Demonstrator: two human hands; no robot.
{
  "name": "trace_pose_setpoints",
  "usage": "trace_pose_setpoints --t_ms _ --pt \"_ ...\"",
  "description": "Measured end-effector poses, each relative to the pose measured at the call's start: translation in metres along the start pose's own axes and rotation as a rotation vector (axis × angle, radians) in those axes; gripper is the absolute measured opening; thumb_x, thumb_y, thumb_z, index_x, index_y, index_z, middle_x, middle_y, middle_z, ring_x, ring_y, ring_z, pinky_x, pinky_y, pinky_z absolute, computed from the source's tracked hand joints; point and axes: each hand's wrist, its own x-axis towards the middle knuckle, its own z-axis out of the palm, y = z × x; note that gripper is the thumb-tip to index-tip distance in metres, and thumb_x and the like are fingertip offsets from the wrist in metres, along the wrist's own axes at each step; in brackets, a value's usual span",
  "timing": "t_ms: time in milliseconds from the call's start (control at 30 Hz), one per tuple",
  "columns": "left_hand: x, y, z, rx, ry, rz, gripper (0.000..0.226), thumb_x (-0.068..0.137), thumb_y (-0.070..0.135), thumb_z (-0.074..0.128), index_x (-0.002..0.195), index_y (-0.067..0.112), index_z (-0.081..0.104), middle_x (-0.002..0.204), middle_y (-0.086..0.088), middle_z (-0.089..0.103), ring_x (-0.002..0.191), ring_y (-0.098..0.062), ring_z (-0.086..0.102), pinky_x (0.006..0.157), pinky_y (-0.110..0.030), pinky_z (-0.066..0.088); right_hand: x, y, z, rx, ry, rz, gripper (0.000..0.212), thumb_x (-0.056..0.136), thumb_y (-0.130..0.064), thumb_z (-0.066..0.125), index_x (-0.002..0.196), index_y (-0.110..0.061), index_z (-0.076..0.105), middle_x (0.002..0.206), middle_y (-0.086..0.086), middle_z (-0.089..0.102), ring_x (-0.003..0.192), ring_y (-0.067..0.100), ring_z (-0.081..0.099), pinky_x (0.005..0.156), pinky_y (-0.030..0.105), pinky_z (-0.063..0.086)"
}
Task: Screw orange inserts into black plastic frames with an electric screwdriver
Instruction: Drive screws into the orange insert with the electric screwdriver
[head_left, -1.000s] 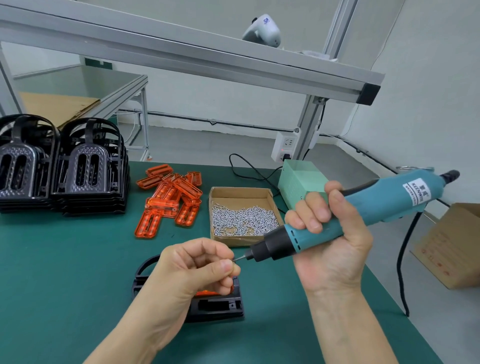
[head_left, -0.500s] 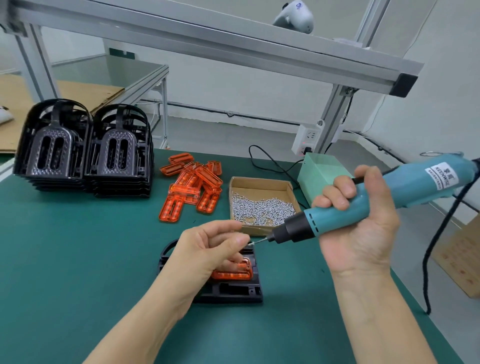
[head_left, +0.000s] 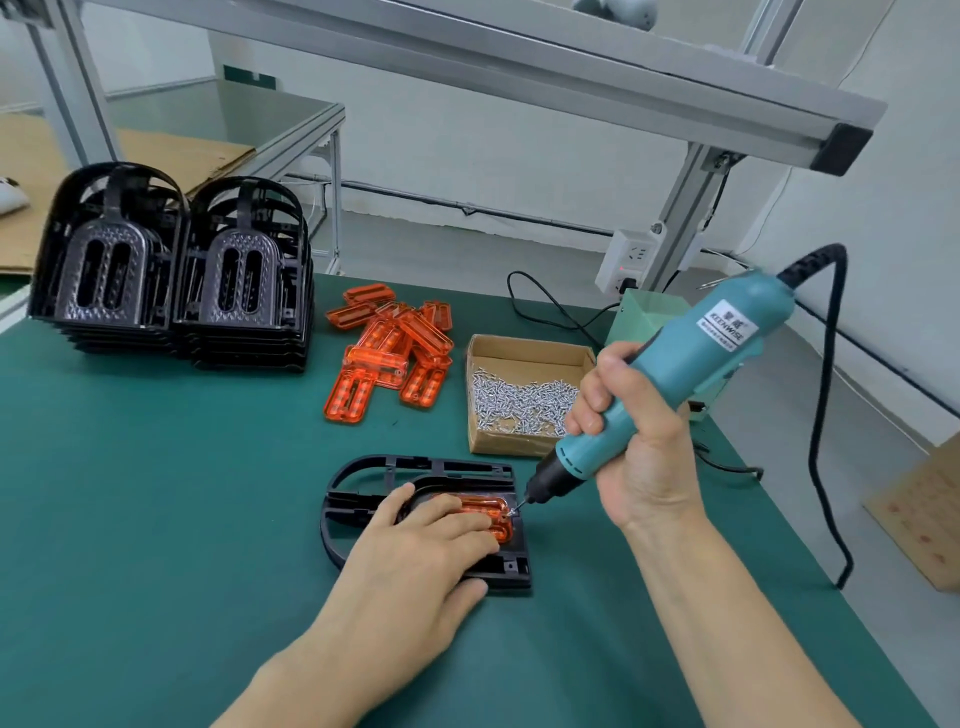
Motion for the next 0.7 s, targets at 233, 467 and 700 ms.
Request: trace_pose_setpoints --t_ms 233,467,700 --pt "-0.001 0.0 0.002 0.007 0.013 -0.001 0.037 0.056 0.043 0.086 0.09 0.038 0.073 0.1 0.024 0.069 0.098 -0.003 0.066 0.089 -0.04 0.05 0.004 0.001 0.003 -0.072 -0.048 0.001 0.014 0.079 -0.012 0.062 0.07 -0.022 0.057 0.058 -0.002 0.044 0.045 0.012 0.04 0.049 0.023 0.04" --pt "-0.001 0.001 0.004 0.018 0.004 -0.01 0.035 0.057 0.043 0.085 0.09 0.038 0.073 0.1 0.024 0.069 0.097 -0.004 0.066 0.089 -0.039 0.051 0.006 0.004 0.009 -0.129 -0.148 0.02 0.014 0.08 -0.012 0.062 0.071 -0.021 0.057 0.058 -0.002 0.044 0.045 0.012 0.04 0.049 0.024 0.04" --pt "-0.001 0.0 0.005 0.008 0.026 -0.005 0.033 0.058 0.044 0.083 0.089 0.039 0.073 0.099 0.025 0.069 0.096 -0.003 0.066 0.085 -0.034 0.052 0.012 0.005 0.021 -0.219 -0.377 0.03 0.019 0.082 -0.008 0.06 0.068 -0.02 0.057 0.054 0.0 0.041 0.042 0.013 0.037 0.047 0.023 0.036"
